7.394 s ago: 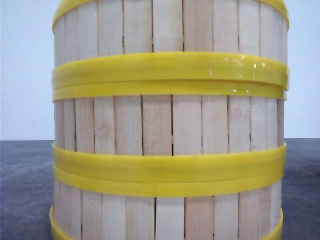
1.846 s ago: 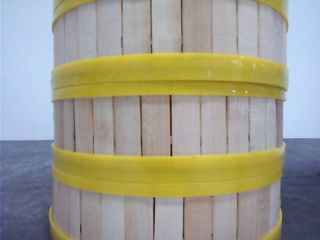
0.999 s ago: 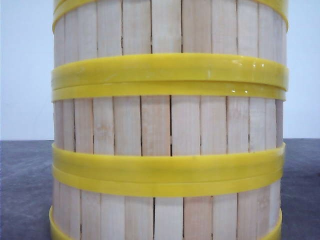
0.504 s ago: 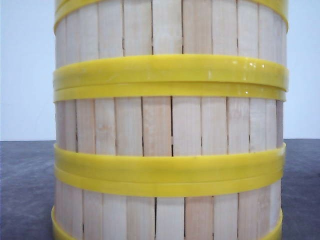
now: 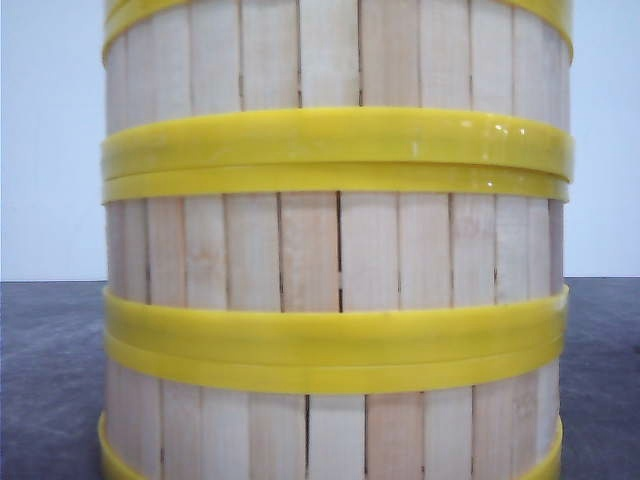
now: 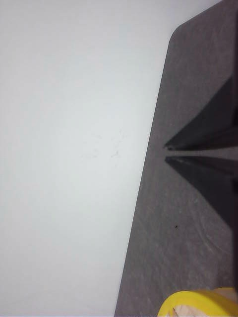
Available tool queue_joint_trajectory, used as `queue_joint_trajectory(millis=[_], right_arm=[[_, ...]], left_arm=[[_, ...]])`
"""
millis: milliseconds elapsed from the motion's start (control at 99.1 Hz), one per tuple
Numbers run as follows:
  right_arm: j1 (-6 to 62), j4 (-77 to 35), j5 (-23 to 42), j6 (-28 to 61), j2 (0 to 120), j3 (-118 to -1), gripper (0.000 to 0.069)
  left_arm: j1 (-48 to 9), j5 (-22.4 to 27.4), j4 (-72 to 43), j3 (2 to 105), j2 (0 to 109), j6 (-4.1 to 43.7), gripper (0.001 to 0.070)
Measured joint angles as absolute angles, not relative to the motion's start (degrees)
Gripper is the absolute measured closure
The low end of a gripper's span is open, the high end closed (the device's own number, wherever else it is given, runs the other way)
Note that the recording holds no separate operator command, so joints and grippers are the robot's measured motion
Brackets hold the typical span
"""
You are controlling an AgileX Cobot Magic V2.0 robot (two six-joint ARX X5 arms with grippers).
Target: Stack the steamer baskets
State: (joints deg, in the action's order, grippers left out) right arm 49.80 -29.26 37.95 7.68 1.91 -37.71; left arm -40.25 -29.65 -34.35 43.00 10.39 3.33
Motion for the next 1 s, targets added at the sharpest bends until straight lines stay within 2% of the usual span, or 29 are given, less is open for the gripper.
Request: queue_joint_trajectory(millis=[746, 888, 999], right_arm=[[49.23, -29.47, 37.56, 7.64, 1.91, -37.71, 0.0674], [42.28, -34.50, 38.04, 7.25, 1.87, -37.21, 0.0674], [34.11, -35.07, 31.16, 7.09, 1.45, -35.07, 0.0674]], left_arm=[[-40.25, -29.65, -34.11, 43.00, 10.37, 4.10, 0.0684], [-40.25, -29.67, -34.11, 43.00, 10.37, 4.10, 0.0684], [-40.25, -29.65, -34.11, 43.00, 10.37, 4.10, 0.0684]])
